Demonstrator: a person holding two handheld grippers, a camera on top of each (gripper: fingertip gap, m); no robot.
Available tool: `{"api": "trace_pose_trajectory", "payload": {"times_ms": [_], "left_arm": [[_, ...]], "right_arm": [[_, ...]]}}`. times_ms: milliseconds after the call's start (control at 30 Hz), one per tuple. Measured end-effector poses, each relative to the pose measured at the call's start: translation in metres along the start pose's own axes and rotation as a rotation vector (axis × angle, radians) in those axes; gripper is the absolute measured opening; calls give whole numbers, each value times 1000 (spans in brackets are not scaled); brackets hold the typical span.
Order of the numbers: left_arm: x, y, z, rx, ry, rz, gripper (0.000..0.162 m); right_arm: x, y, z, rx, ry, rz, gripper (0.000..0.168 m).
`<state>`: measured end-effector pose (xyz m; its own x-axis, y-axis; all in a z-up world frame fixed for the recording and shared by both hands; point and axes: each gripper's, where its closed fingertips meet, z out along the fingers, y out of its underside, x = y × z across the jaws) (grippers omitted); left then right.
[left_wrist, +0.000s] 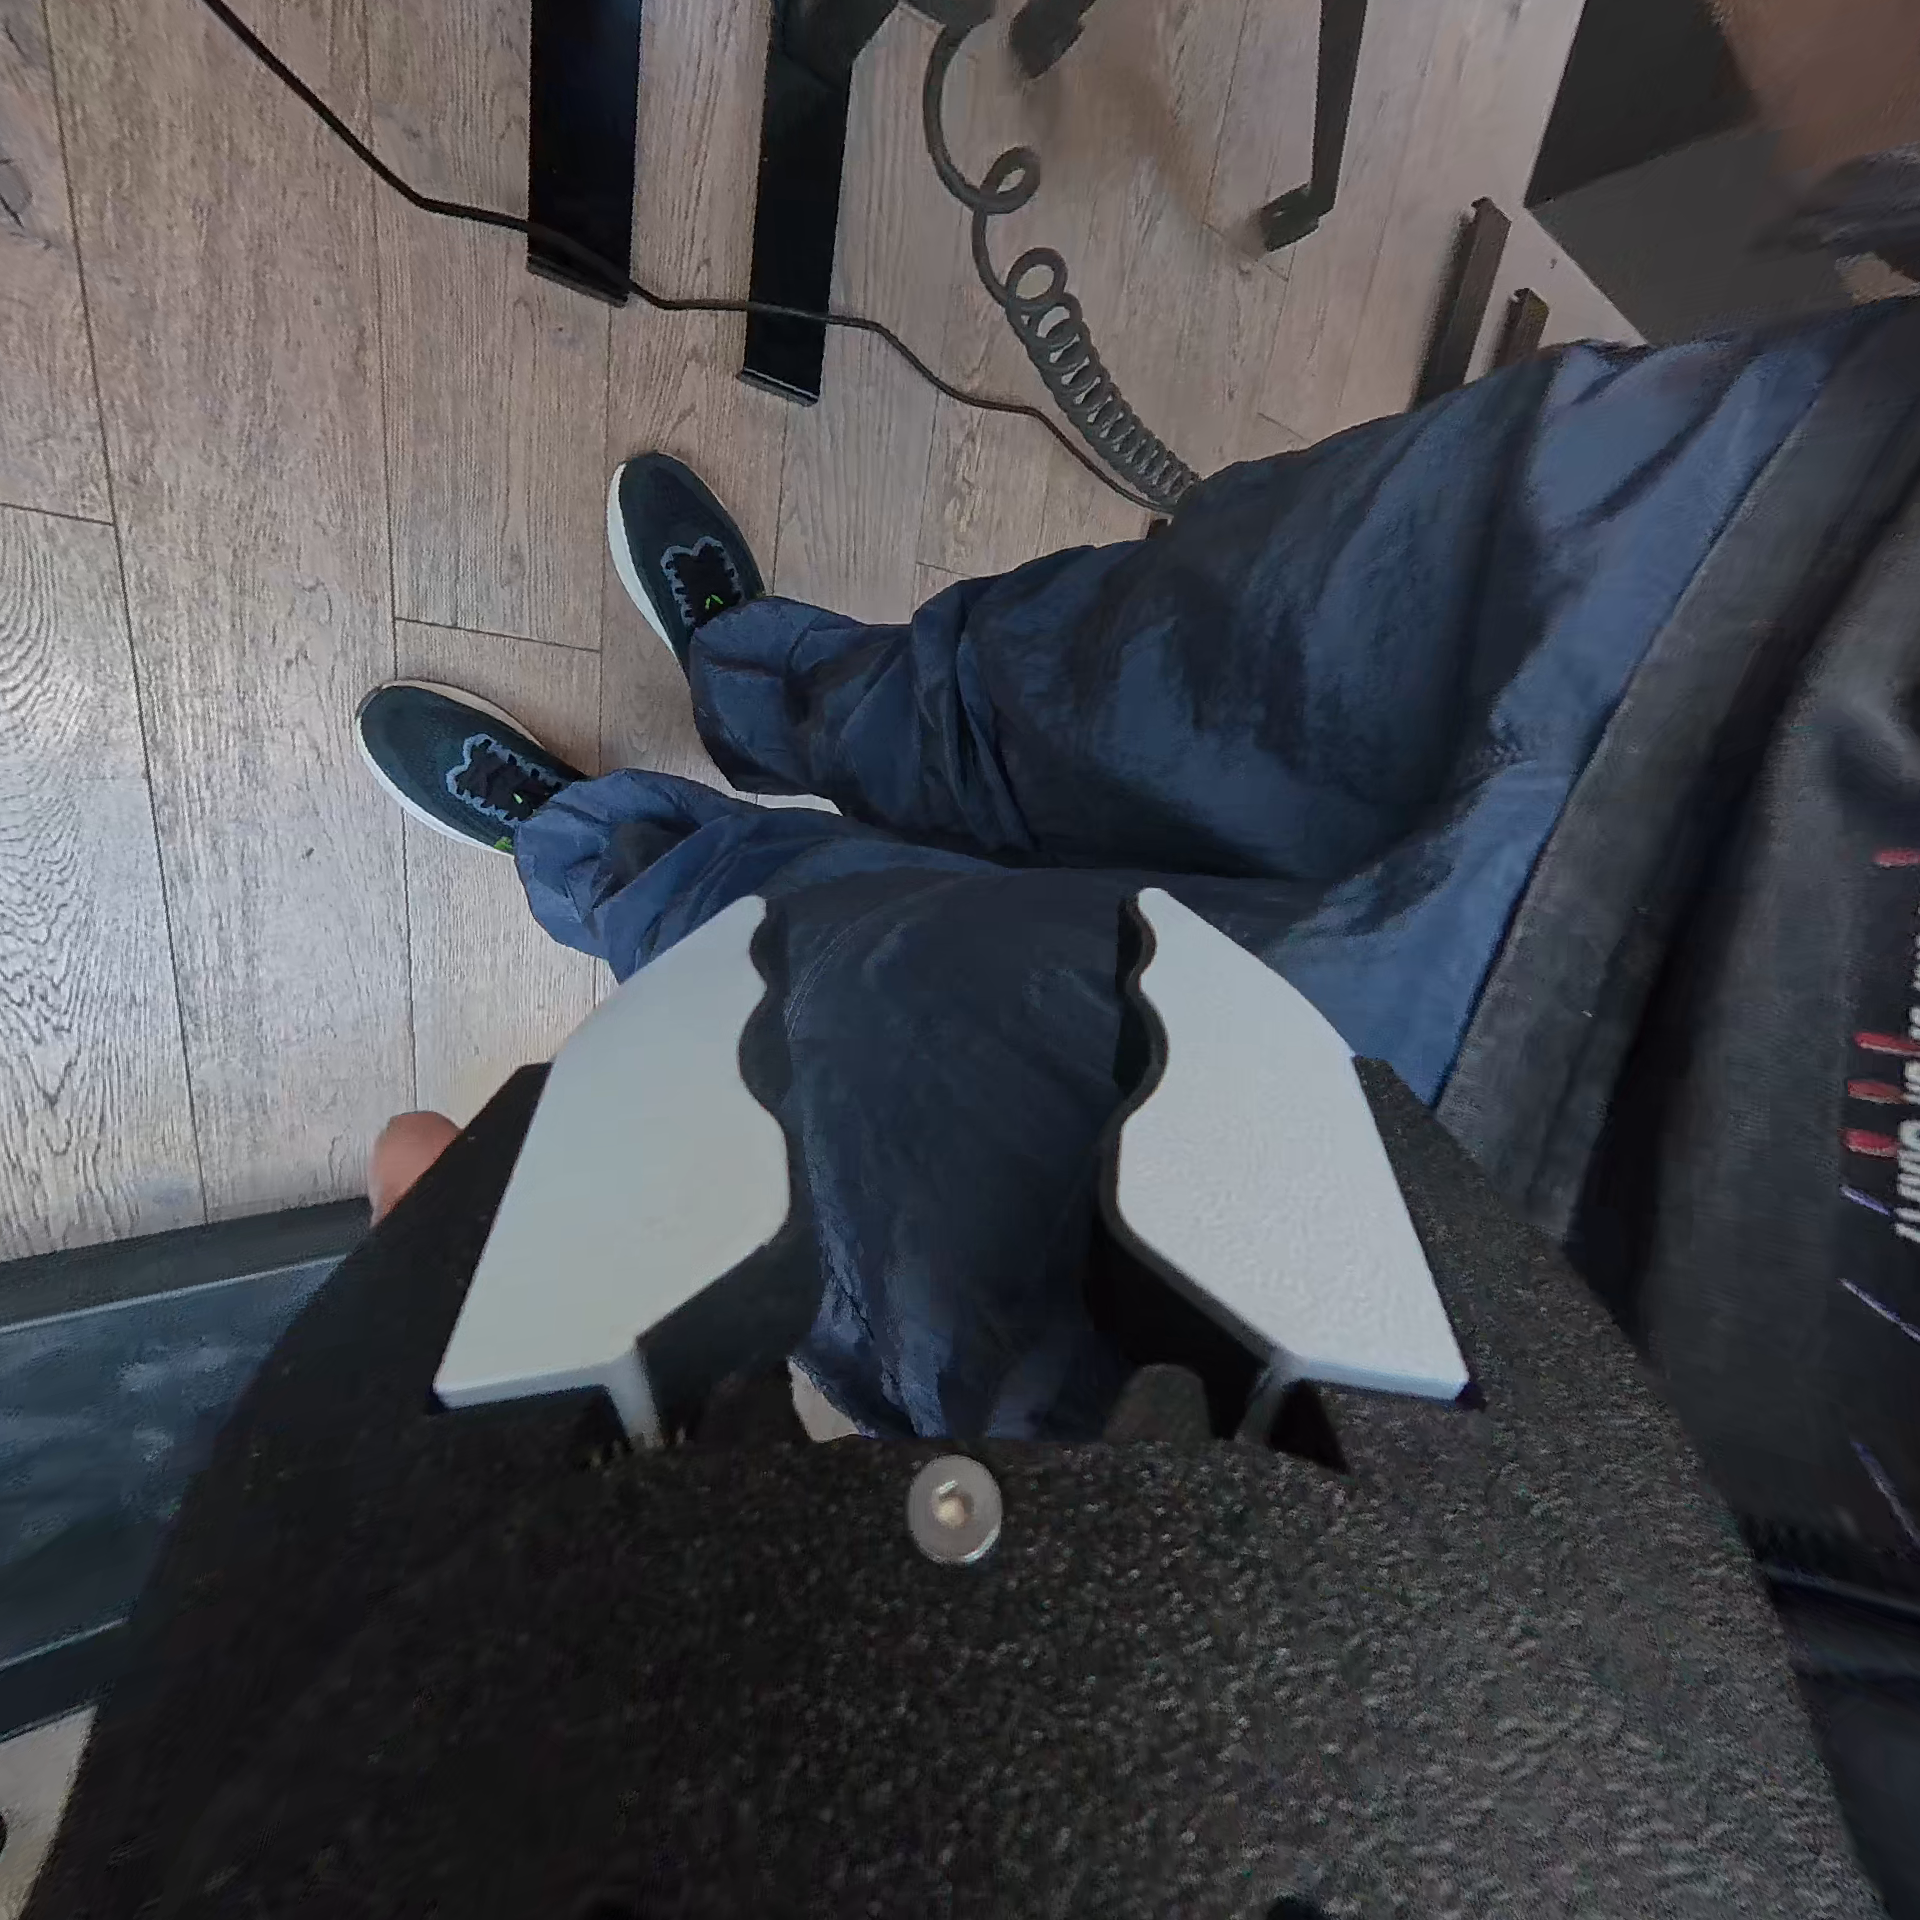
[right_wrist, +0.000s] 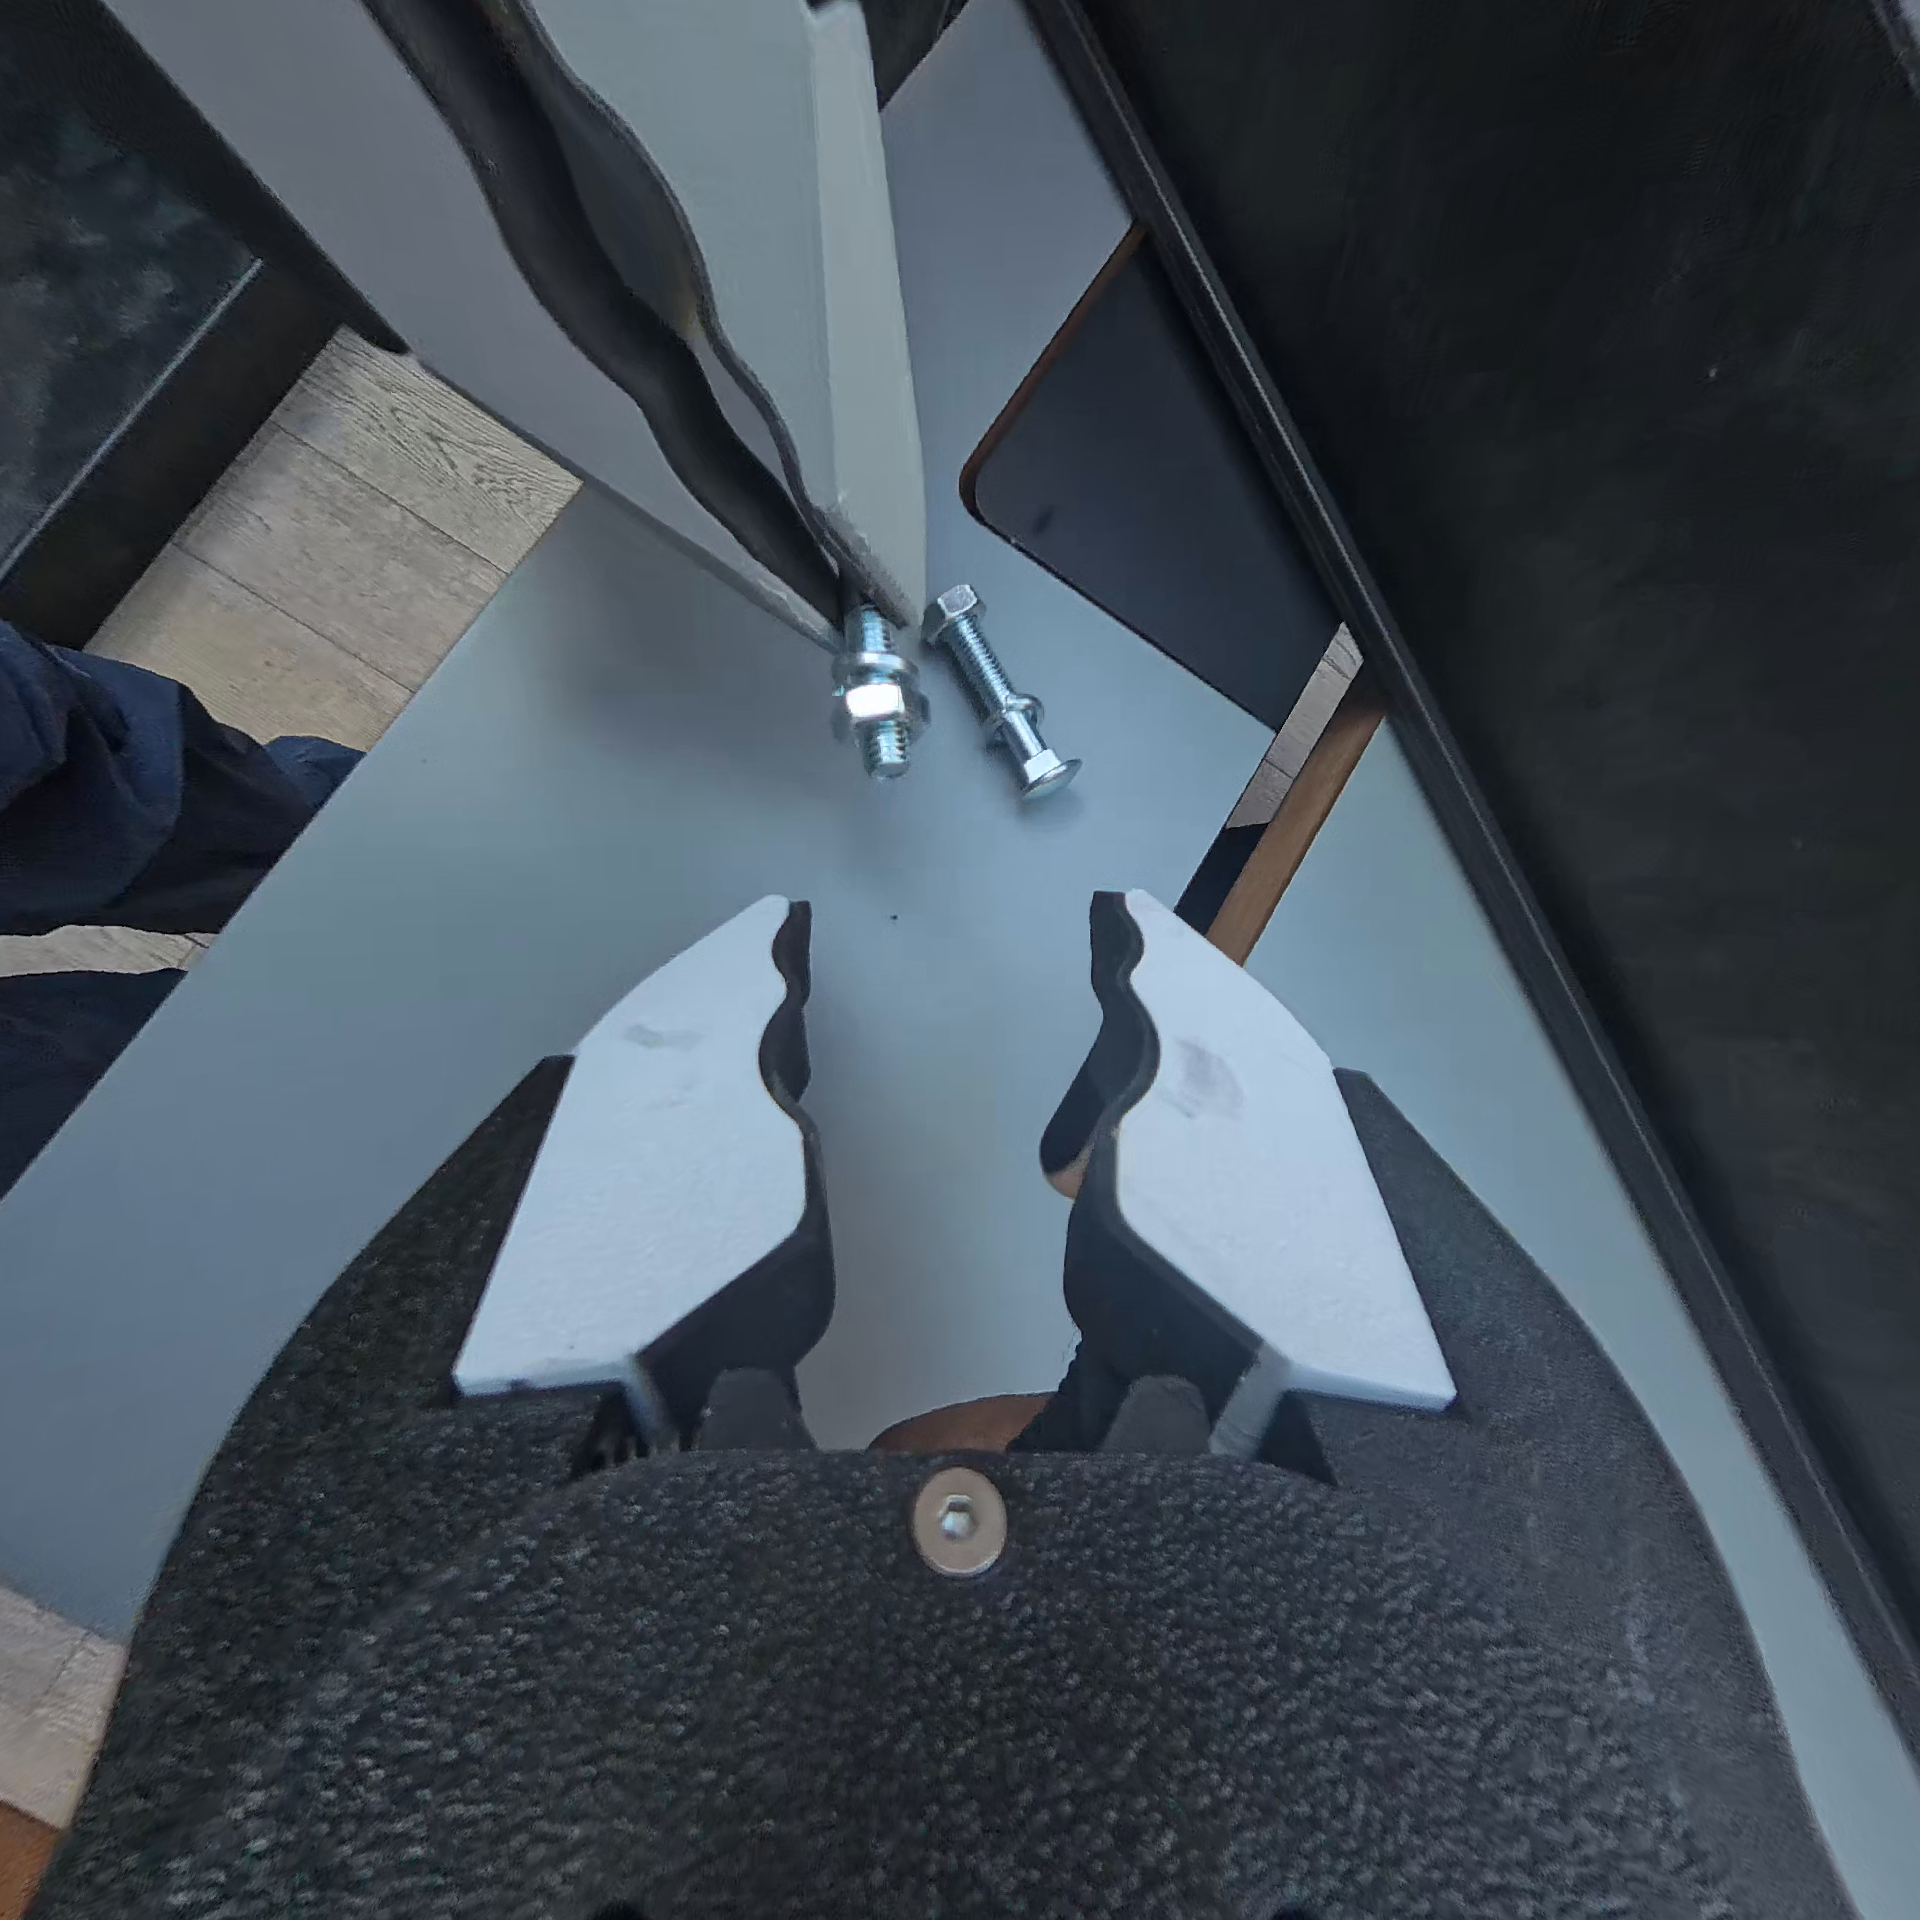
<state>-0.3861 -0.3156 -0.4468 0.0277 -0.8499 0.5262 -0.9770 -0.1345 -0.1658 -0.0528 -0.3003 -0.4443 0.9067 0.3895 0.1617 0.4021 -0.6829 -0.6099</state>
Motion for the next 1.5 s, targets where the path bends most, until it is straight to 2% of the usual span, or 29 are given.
{"api": "trace_pose_trajectory", "payload": {"times_ms": [33, 233, 333, 467, 633, 800, 933, 1033, 1200, 1300, 1400, 1467, 1500], "left_arm": [[5, 0, -4, 17, 3, 25, 60], [47, -28, -47, 301, -71, 206, 39], [66, -63, -56, 485, -102, 199, 29], [88, -118, -47, 657, -102, 194, 26], [94, -156, -27, 715, -23, 158, 34], [77, -177, -32, 772, 66, 17, 35], [62, -193, -48, 815, 118, -38, 35], [55, -216, -63, 873, 208, -103, 35], [49, -253, -57, 848, 274, -143, 37], [67, -285, -74, 924, 419, -159, 56], [97, -327, -131, 1117, 739, -255, 80], [118, -349, -197, 1296, 1064, -318, 70], [131, -356, -225, 1362, 1113, -256, 62]], "right_arm": [[4, -3, 2, -3, 3, -19, 52], [20, -18, 23, -18, -37, -132, 49], [20, -19, 36, -39, -70, -198, 46], [16, -16, 47, -89, -115, -259, 36], [6, -18, 49, -102, -168, -277, 15], [4, -15, 47, -126, -167, -186, 14], [-1, -16, 36, -70, -139, -39, 13], [-1, -30, 13, 45, -86, 130, 13], [3, -35, -14, 152, 12, 353, 13], [8, -66, -48, 338, 27, 514, 13], [21, -112, -116, 680, -15, 781, 13], [34, -140, -175, 944, -55, 923, 13], [39, -151, -204, 1048, -58, 955, 13]]}}
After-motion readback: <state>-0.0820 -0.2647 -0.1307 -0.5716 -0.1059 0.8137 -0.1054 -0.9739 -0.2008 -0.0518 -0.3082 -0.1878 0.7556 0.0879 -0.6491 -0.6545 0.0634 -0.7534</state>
